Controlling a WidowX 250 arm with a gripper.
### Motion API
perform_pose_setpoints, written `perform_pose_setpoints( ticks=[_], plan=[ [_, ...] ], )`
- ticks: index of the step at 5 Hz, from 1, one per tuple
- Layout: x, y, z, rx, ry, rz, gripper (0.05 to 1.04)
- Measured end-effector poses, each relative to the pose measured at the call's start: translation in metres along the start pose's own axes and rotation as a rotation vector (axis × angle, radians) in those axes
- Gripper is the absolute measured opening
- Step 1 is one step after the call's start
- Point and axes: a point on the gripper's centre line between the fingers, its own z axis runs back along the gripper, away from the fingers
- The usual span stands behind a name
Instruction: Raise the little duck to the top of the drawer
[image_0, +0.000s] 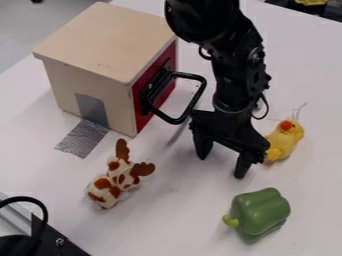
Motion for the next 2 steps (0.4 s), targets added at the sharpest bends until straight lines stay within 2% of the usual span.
perform_pose_setpoints(
  ticks=[1, 2],
  plan=[
    [0.001, 0.000, 0.001, -0.001, -0.003, 0.003, 0.998],
    [0.009, -0.007, 0.013, 0.007, 0.023, -0.023, 0.997]
  ],
)
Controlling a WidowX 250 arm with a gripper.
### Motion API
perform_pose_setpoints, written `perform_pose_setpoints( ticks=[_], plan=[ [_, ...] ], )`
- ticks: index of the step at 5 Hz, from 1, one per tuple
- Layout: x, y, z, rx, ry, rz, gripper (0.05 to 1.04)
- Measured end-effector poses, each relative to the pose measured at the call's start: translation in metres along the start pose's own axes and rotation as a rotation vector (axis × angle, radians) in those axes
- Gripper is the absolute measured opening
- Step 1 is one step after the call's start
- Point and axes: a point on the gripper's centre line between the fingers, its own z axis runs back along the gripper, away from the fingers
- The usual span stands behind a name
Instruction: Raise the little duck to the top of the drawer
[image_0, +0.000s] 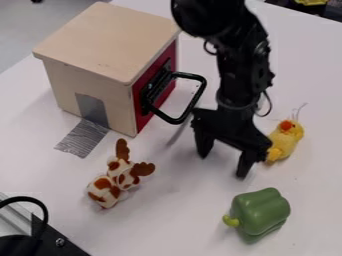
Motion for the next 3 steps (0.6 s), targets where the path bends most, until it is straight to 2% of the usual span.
perform_pose_setpoints(
  ticks=[1, 2, 3],
  plan=[
    [0.028, -0.009, 0.025, 0.008, -0.029, -0.031, 0.997],
    [0.054, -0.018, 0.050, 0.027, -0.079, -0.068, 0.997],
    [0.079, -0.033, 0.050, 0.014, -0.107, -0.095, 0.998]
  ],
)
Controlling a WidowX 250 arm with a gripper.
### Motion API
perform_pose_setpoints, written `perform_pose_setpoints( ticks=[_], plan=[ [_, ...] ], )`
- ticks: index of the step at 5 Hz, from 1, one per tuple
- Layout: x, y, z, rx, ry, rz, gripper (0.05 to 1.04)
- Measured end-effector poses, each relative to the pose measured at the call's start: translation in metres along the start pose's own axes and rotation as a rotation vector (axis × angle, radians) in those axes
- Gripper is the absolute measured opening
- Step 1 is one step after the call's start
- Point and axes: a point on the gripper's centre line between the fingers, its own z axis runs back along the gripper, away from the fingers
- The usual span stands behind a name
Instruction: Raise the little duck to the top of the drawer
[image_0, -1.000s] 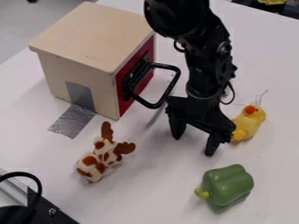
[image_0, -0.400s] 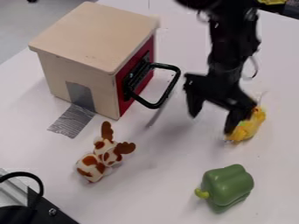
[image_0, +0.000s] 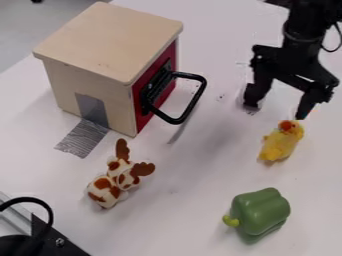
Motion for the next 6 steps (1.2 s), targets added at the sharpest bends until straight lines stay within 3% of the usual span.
perform_pose_setpoints(
  ticks=[1, 3, 4, 5, 6],
  plan=[
    [0.011, -0.013, -0.017, -0.027, 0.028, -0.015, 0.998],
    [-0.009, -0.024, -0.056, -0.051, 0.172, -0.020, 0.998],
    [-0.010, -0.027, -0.060, -0.063, 0.200, -0.023, 0.958],
    [-0.010, -0.024, -0.061, -0.065, 0.200, -0.040, 0.713],
    [-0.013, -0.010, -0.049, -0.059, 0.173, -0.076, 0.442]
  ],
)
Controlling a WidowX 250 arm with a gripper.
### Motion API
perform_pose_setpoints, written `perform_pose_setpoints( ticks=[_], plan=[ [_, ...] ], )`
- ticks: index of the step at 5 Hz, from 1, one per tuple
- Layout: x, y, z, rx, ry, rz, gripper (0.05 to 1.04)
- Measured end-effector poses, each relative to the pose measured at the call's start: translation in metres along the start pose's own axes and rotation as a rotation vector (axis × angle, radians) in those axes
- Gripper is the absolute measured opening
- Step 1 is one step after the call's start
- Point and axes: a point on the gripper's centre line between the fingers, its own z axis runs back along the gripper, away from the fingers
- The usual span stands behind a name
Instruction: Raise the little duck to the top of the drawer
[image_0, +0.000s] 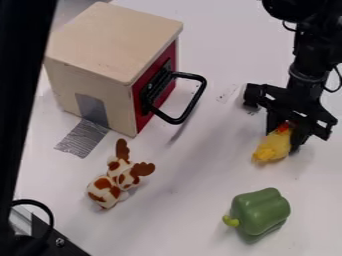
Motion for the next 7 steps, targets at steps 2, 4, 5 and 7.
perform_pose_setpoints(
  ticks=[2, 4, 5, 7],
  plan=[
    [-0.022, 0.044, 0.087, 0.024, -0.119, -0.052, 0.314],
    [-0.080, 0.110, 0.148, 0.039, -0.186, 0.075, 0.314],
    [-0.112, 0.147, 0.166, 0.060, -0.210, 0.185, 0.314],
    [-0.128, 0.184, 0.163, 0.105, -0.192, 0.303, 0.314]
  ],
)
